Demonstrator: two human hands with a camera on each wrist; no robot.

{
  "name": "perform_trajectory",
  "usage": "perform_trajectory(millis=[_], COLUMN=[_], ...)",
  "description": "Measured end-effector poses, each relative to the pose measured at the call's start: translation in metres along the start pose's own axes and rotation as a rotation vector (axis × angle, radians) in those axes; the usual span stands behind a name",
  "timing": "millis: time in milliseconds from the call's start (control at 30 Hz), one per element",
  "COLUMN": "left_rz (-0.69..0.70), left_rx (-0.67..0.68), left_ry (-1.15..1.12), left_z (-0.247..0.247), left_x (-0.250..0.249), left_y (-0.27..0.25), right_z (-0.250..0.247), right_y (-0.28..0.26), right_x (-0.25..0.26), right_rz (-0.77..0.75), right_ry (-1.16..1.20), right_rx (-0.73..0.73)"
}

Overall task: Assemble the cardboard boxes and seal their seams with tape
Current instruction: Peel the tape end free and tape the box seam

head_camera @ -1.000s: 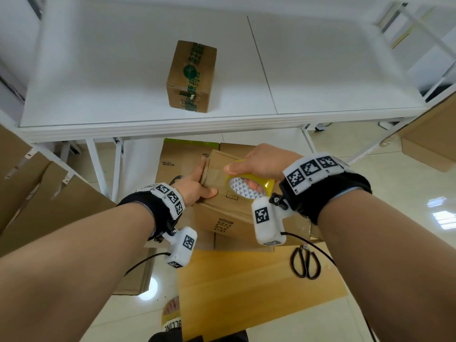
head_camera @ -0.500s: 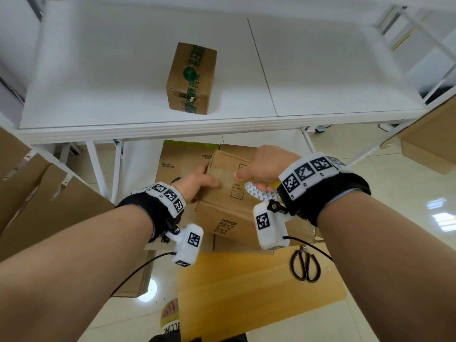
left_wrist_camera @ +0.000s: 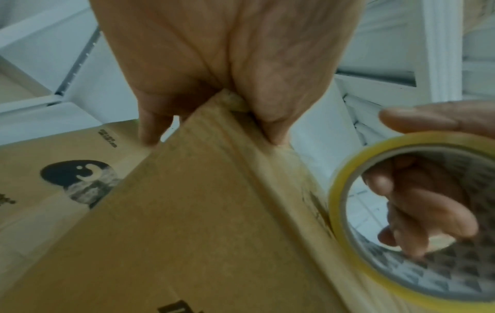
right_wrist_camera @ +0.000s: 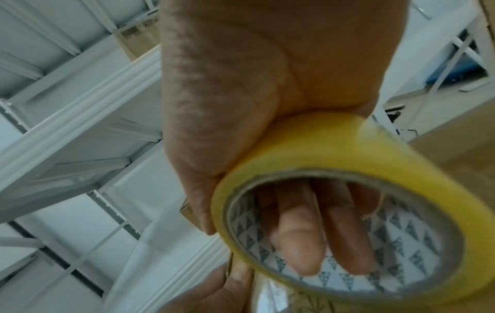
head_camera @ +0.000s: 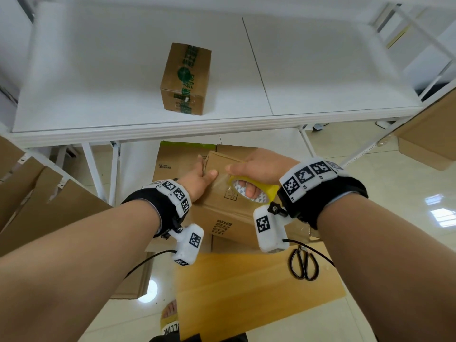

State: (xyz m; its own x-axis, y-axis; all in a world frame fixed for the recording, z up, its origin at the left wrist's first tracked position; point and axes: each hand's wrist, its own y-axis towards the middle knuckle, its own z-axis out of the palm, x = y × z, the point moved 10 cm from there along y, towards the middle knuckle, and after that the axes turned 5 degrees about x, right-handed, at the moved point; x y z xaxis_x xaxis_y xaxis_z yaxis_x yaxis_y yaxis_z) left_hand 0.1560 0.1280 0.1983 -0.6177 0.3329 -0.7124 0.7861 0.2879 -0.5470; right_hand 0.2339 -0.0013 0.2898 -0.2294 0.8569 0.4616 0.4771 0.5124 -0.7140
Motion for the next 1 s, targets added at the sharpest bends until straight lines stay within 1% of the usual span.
perform_trajectory(millis=[133, 233, 300, 367, 467, 533, 633, 767, 900, 1000], left_rz=[0.048, 0.011, 0.01, 0.023, 0.063, 0.08, 0.056, 0.028, 0.035, 0.03], left_rx=[-0.028, -0.018, -0.031, -0.03, -0.009, 0.004, 0.005, 0.005, 0.01, -0.001], left_ry=[-0.002, -0.043, -0.075, -0.108, -0.164, -0.185, -0.155, -0.111, -0.095, -0.105], left_z=[0.004, 0.007, 0.004, 0.002, 0.006, 0.009, 0.009, 0.006, 0.009, 0.006], left_x=[-0.014, -0.006, 0.003, 0.004, -0.009, -0.013, -0.004, 0.002, -0.001, 0.003], left_y=[0.001, -0.001, -0.002, -0.003, -0.003, -0.003, -0.002, -0.002, 0.0, 0.0], right_z=[0.001, 0.006, 0.012, 0.011, 0.004, 0.001, 0.004, -0.008, -0.015, -0.018], right_y=[-0.003, 0.0, 0.002, 0.003, 0.005, 0.004, 0.003, 0.002, 0.001, 0.0], right_x=[0.003, -0.002, -0.006, -0.008, -0.007, -0.006, -0.01, -0.006, -0.005, -0.01], right_rz=[-0.033, -0.008, -0.006, -0.011, -0.041, -0.05, -0.04, -0.06, -0.054, -0.04], right_ry=[0.102, 0.06, 0.086, 0.116, 0.131, 0.102, 0.062, -0.09, -0.239, -0.267], right_rx=[0.027, 0.061, 0.102, 0.092, 0.043, 0.049, 0.073, -0.031, -0.074, -0.104])
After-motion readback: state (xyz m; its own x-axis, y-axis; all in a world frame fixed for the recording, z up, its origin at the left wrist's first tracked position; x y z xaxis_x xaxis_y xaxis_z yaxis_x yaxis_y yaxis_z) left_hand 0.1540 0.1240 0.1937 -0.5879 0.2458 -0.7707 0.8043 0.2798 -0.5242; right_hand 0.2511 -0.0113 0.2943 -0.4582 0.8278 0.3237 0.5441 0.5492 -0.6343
